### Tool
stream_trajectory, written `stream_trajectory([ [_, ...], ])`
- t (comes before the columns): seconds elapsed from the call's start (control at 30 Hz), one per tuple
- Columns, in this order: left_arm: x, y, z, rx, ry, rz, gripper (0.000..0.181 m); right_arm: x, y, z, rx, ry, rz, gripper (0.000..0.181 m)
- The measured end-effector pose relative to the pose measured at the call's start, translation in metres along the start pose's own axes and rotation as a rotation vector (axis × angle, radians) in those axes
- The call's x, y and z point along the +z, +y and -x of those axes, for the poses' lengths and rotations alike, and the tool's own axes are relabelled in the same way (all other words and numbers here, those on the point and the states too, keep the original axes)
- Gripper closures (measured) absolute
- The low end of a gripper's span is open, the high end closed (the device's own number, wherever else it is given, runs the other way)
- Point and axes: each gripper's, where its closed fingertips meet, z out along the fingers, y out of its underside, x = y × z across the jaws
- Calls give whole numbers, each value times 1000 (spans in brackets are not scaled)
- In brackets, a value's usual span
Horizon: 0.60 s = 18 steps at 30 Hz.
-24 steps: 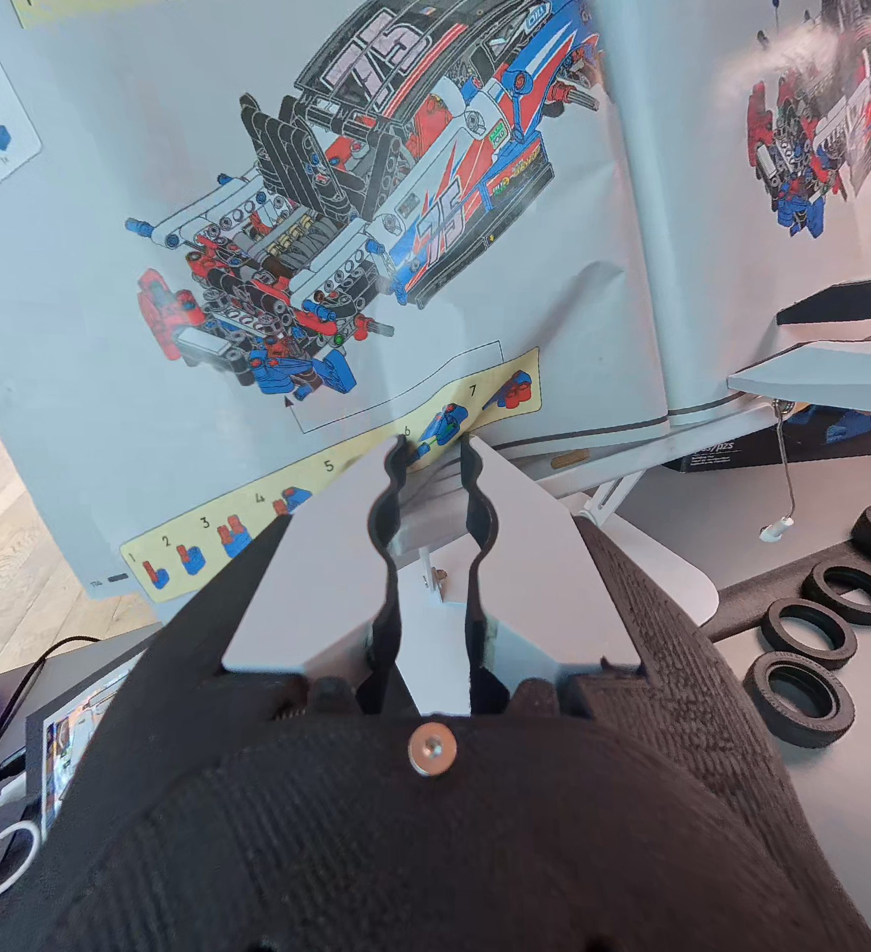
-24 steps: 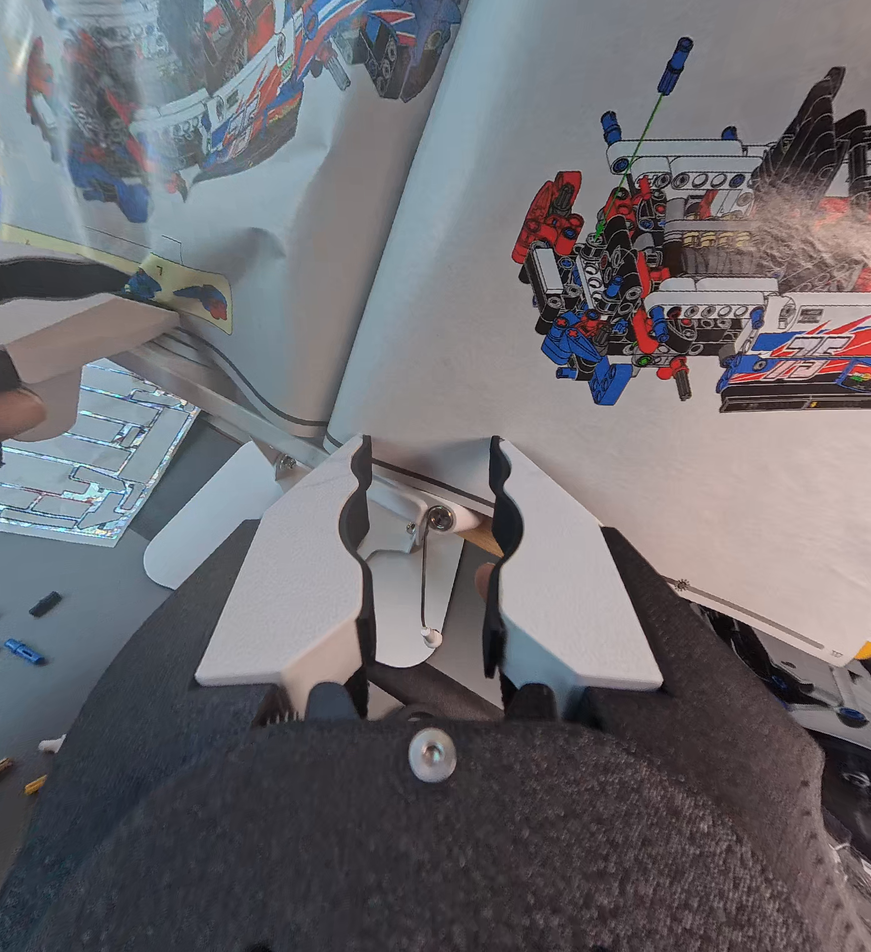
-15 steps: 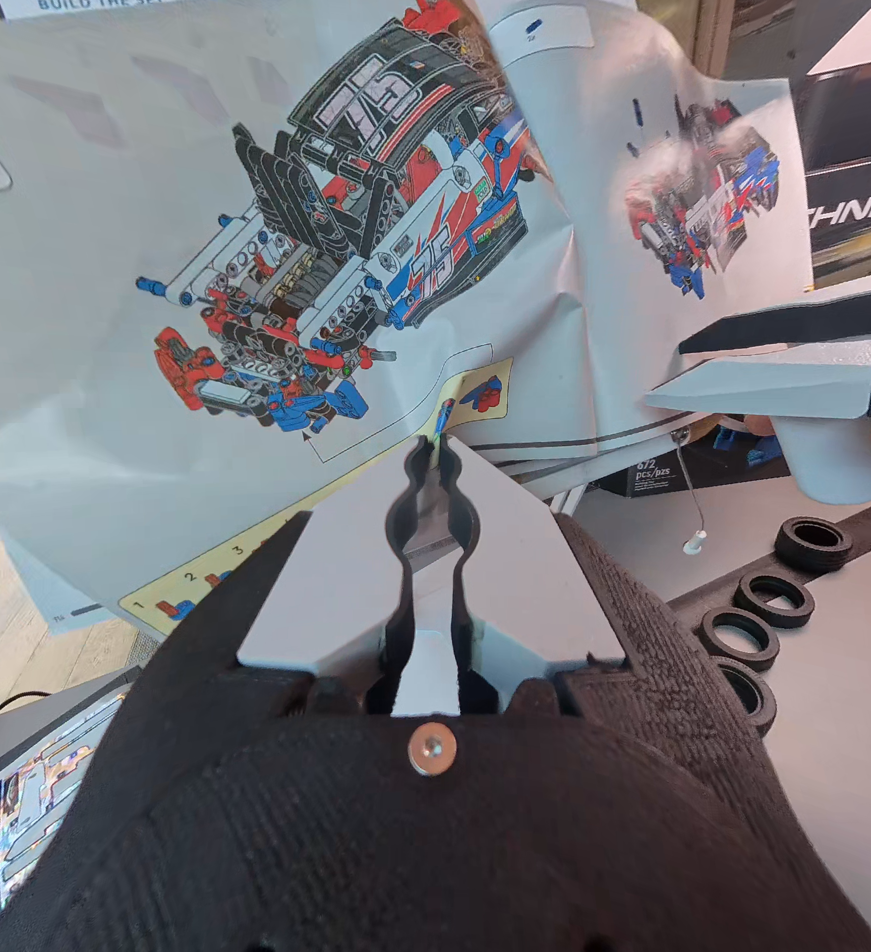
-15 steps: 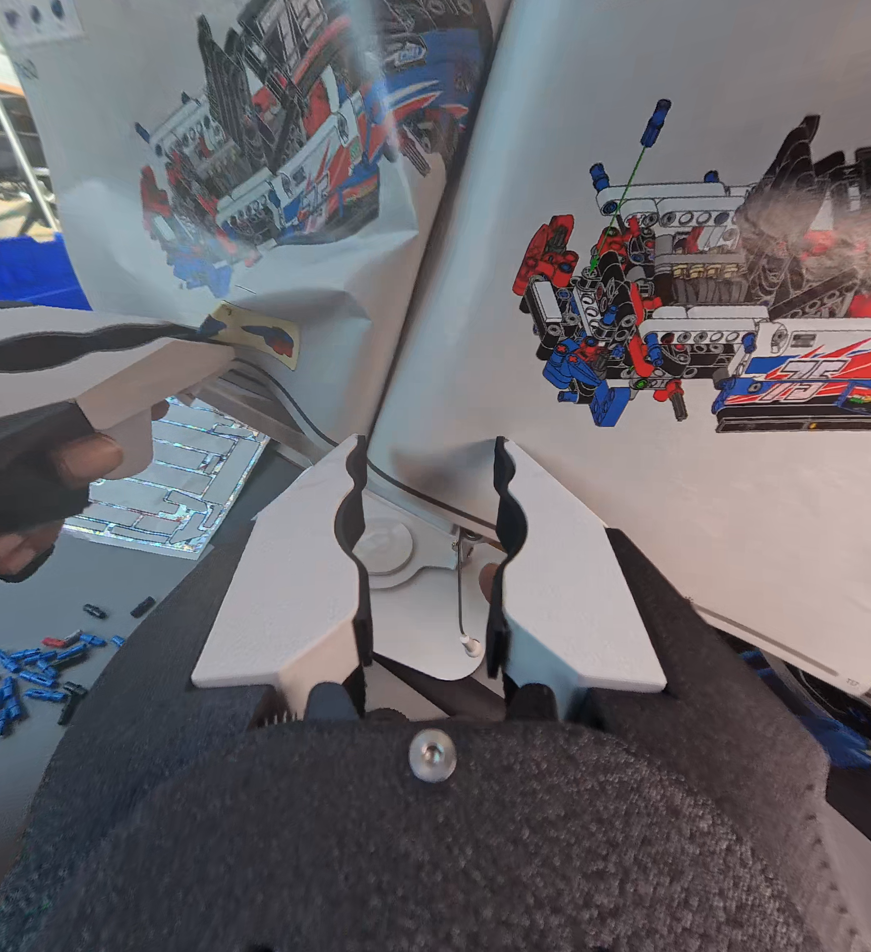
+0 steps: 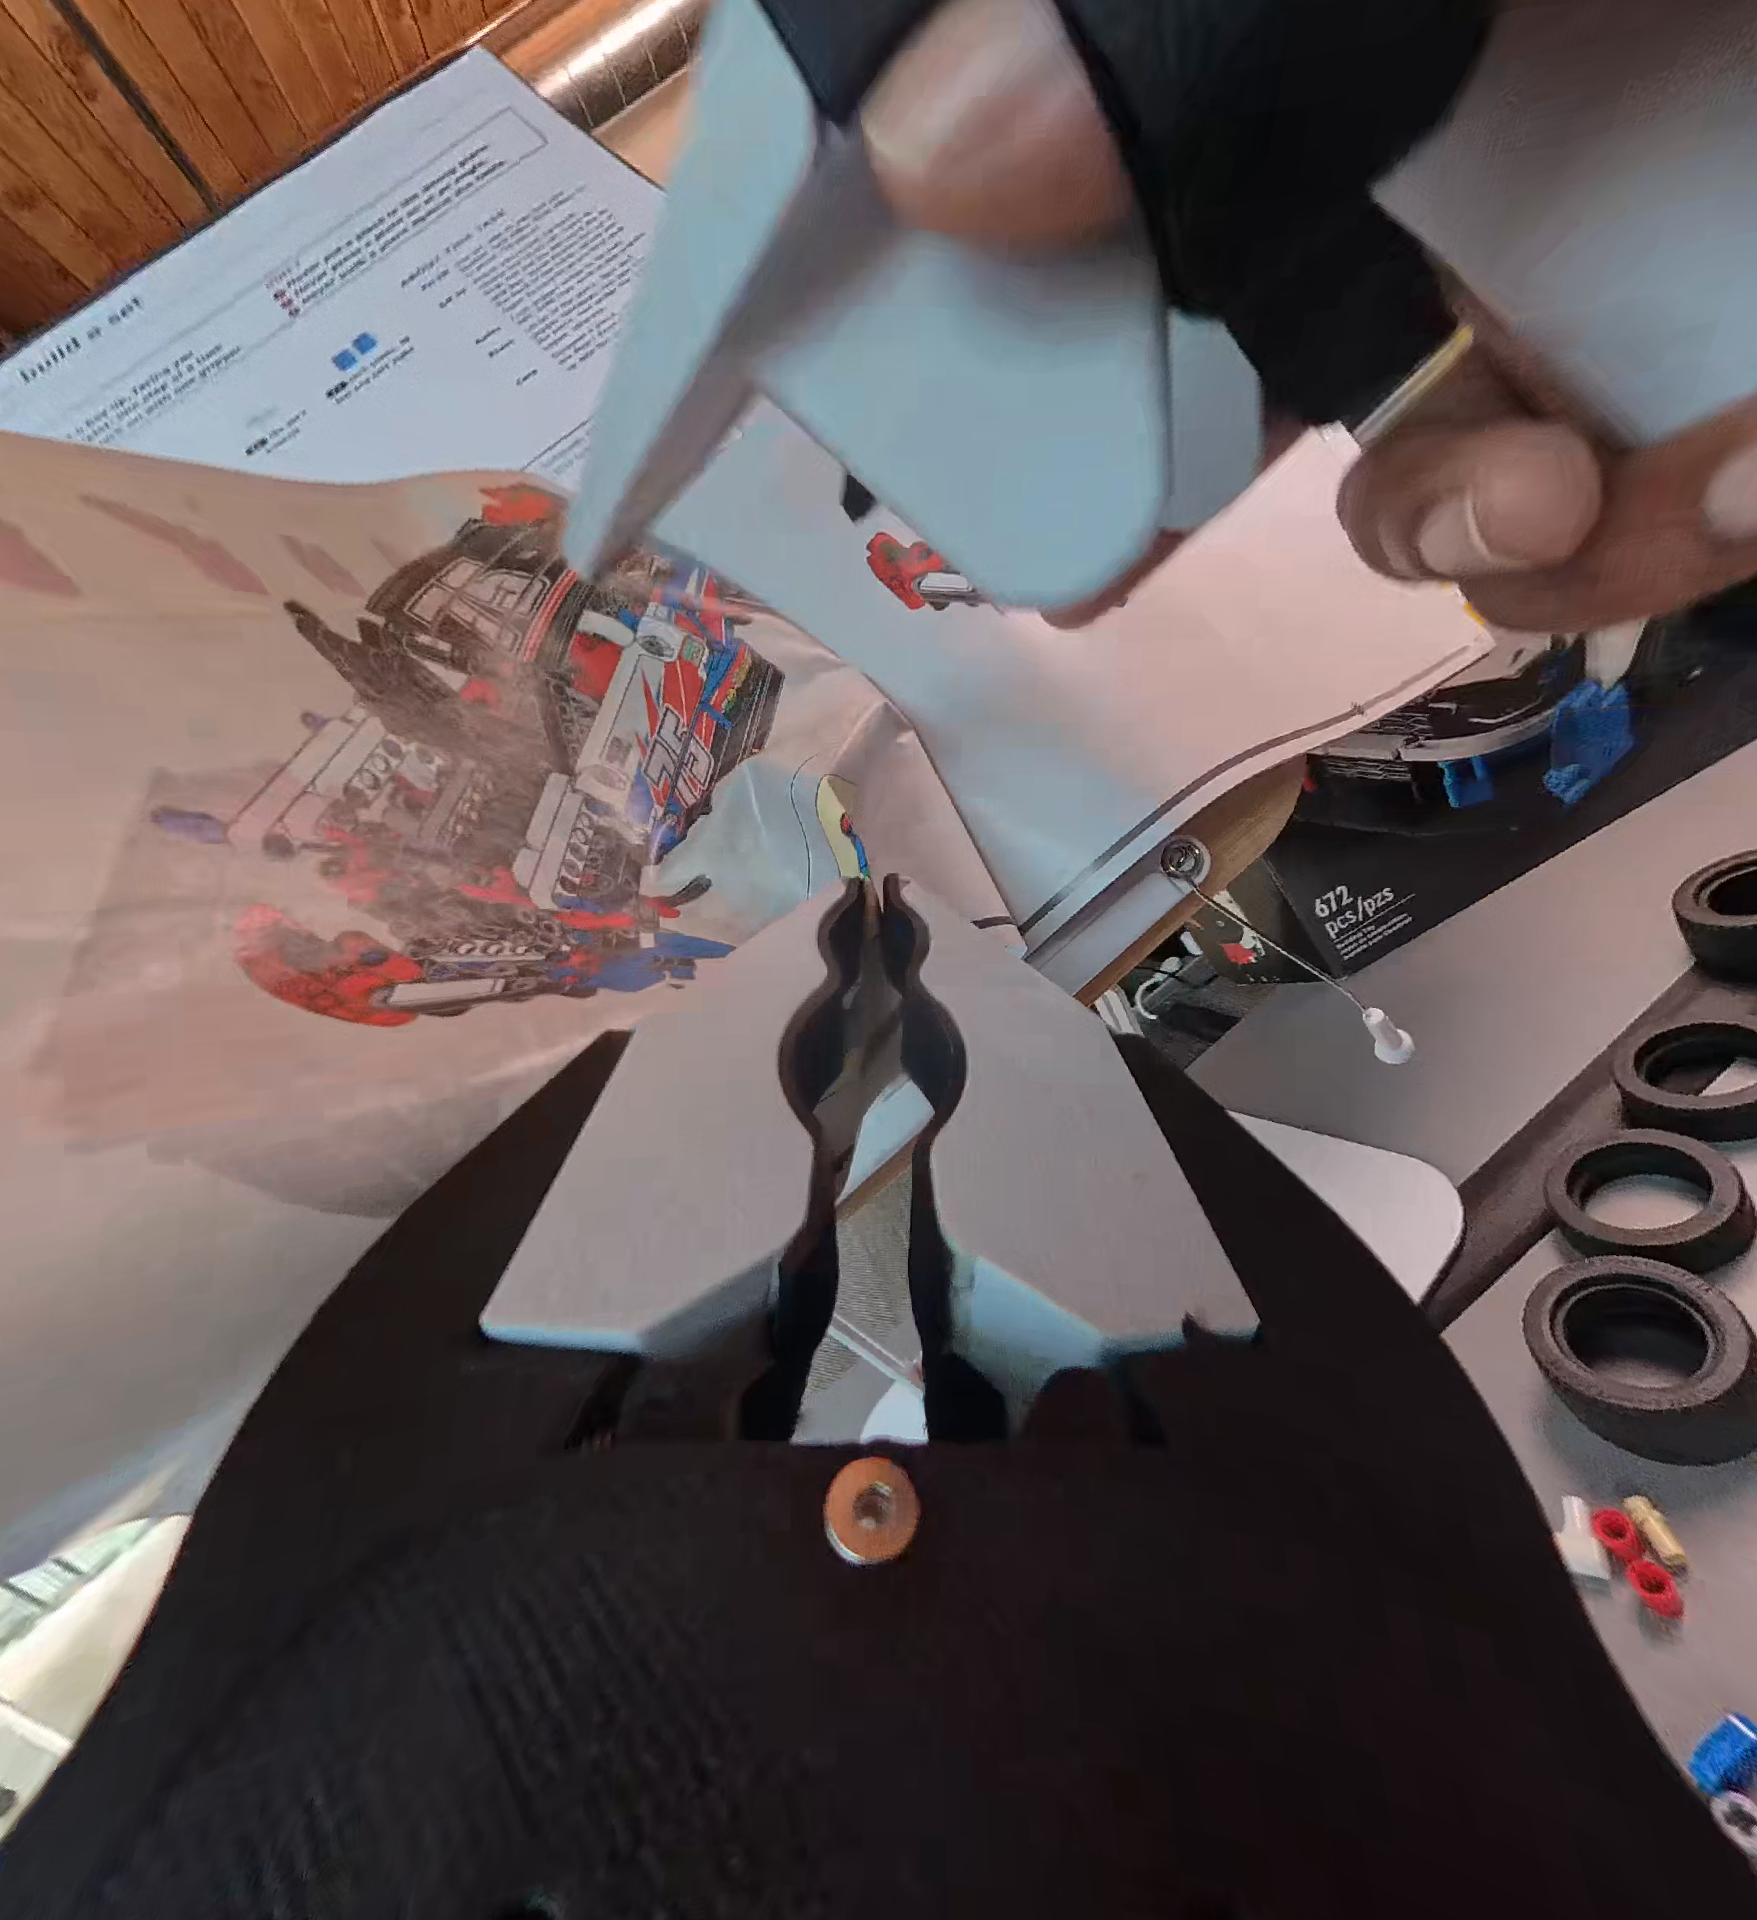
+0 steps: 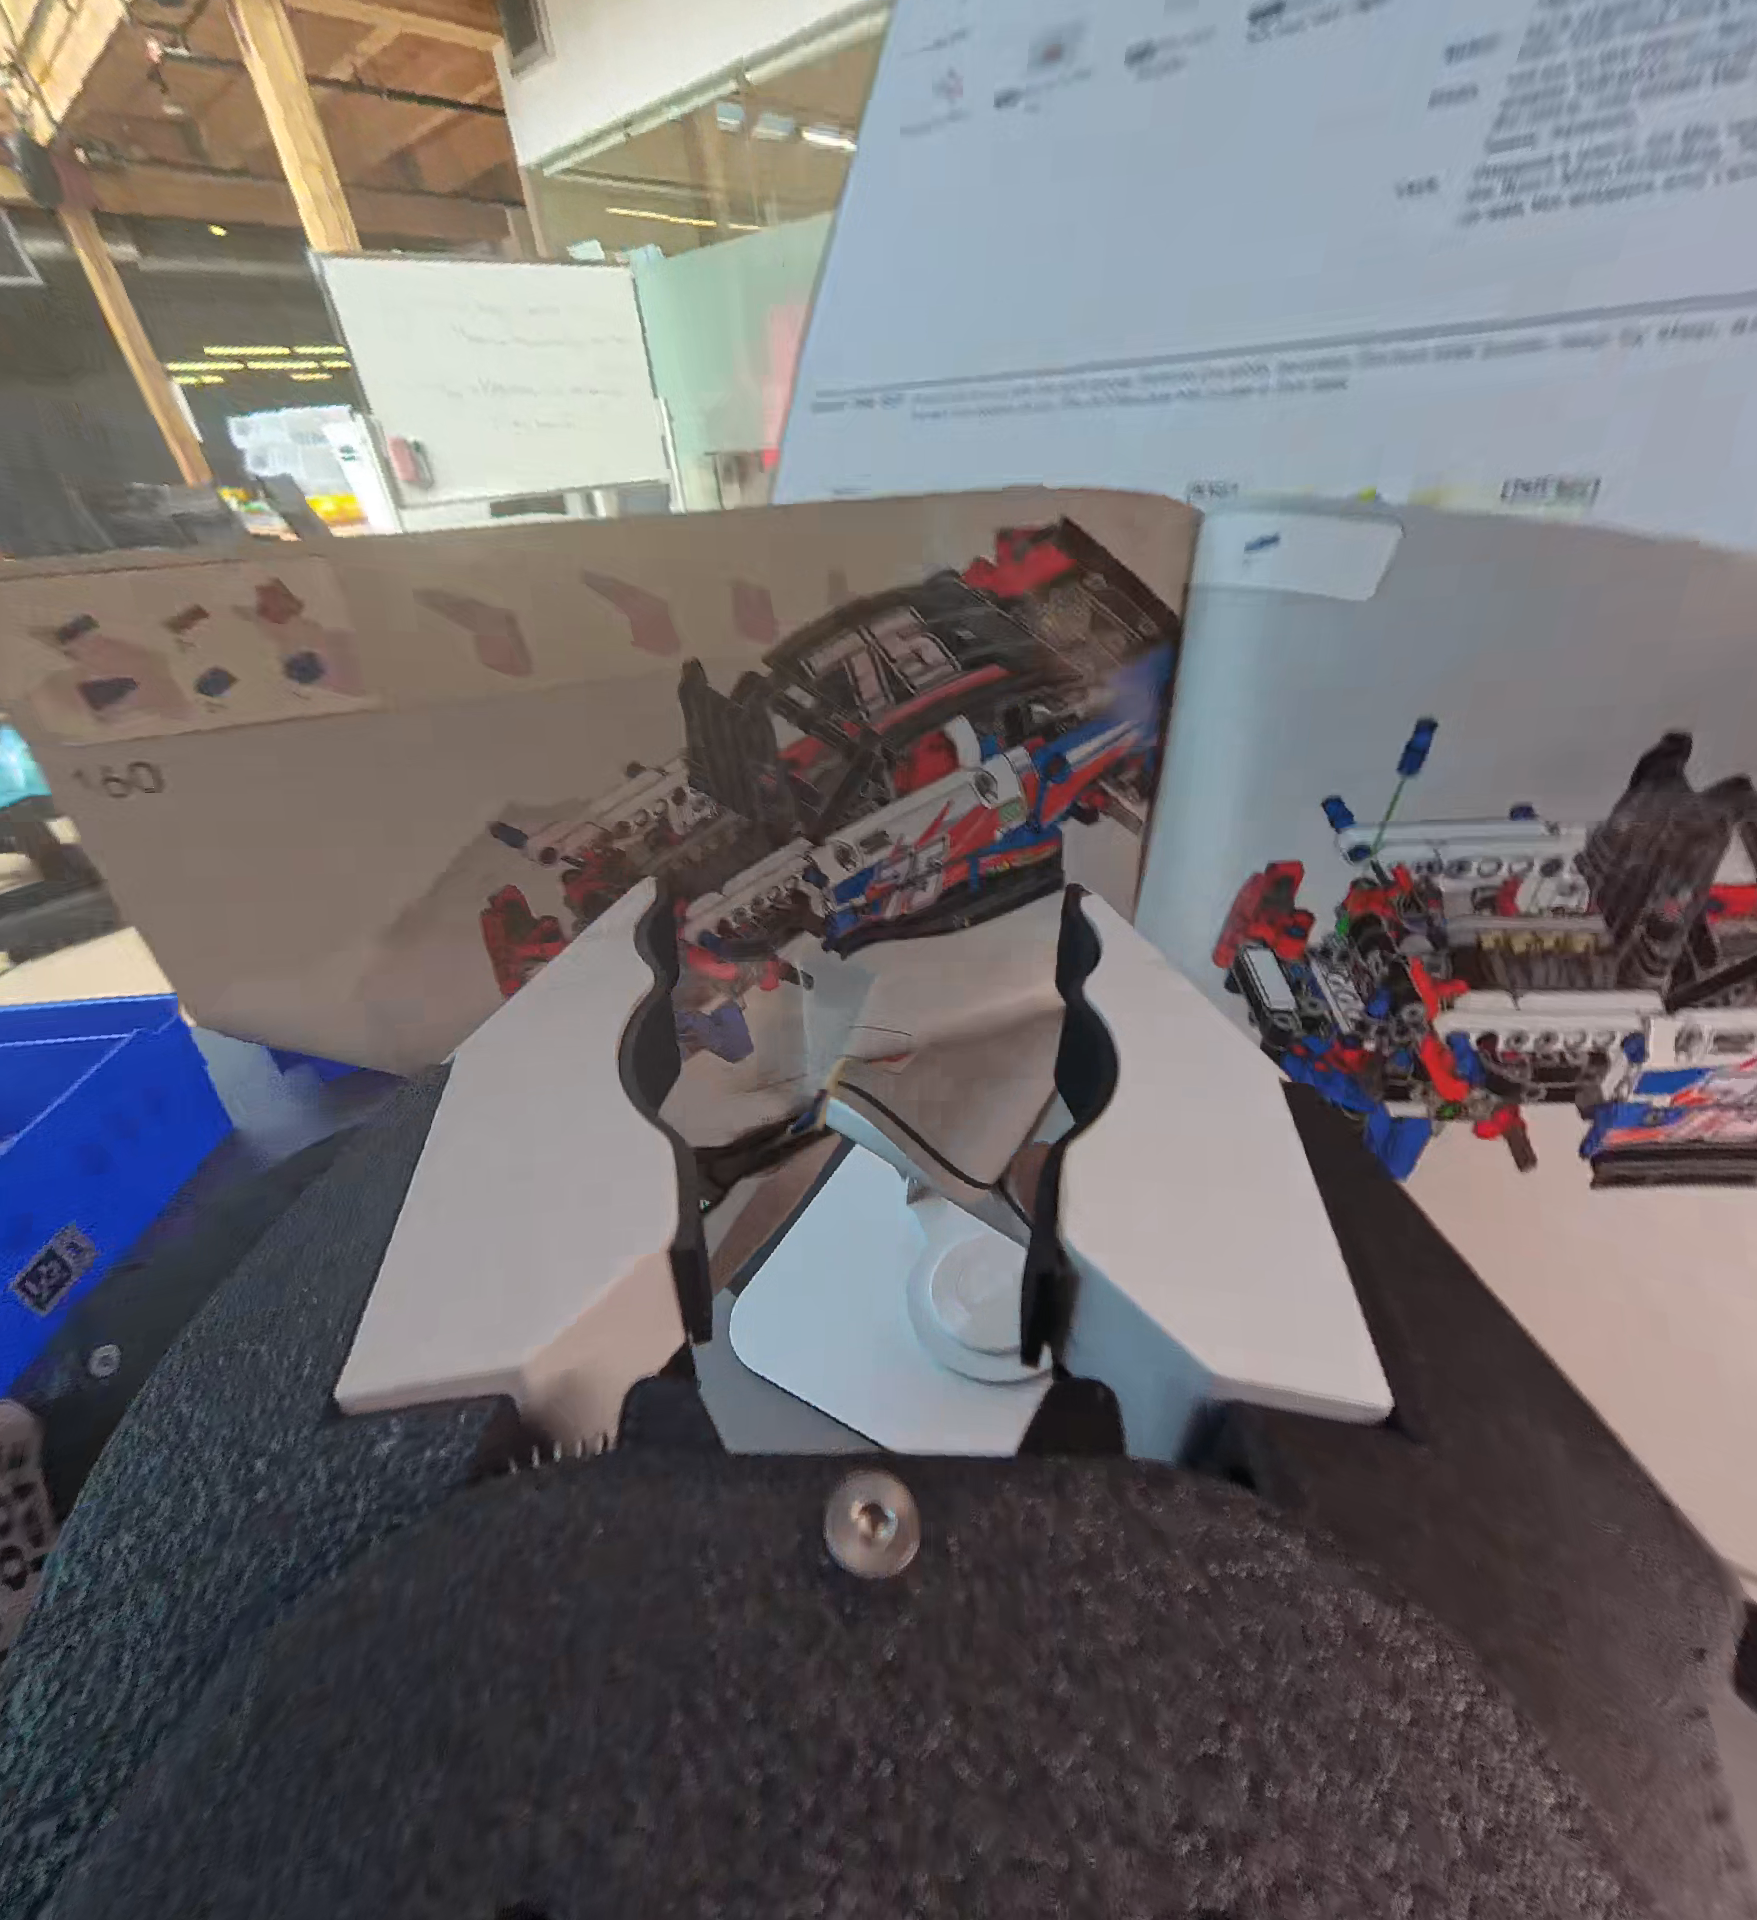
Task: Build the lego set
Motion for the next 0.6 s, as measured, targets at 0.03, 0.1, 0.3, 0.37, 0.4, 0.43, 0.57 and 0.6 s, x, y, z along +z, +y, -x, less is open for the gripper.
stream_trajectory([
  [0.03,0,-2,-1,38,-8,0,181,-7,-11,14,-57,-33,-10,108],
  [0.1,-1,-7,-3,126,-26,-2,181,-20,-24,47,-154,-101,-5,104],
  [0.3,0,-25,-19,419,-88,11,172,-27,-23,130,-332,-163,167,83],
  [0.37,-1,-29,-22,457,-95,19,166,-25,-22,114,-457,4,218,120],
  [0.4,-4,-33,-25,467,-90,9,162,-27,-23,100,-541,81,225,159],
  [0.43,-9,-39,-30,470,-69,-15,159,-32,-27,90,-576,123,205,181],
  [0.57,-53,-71,-66,429,76,-167,141,-63,-34,49,-423,117,171,181],
  [0.6,-67,-79,-73,402,114,-212,143,-72,-38,31,-419,150,159,181],
])
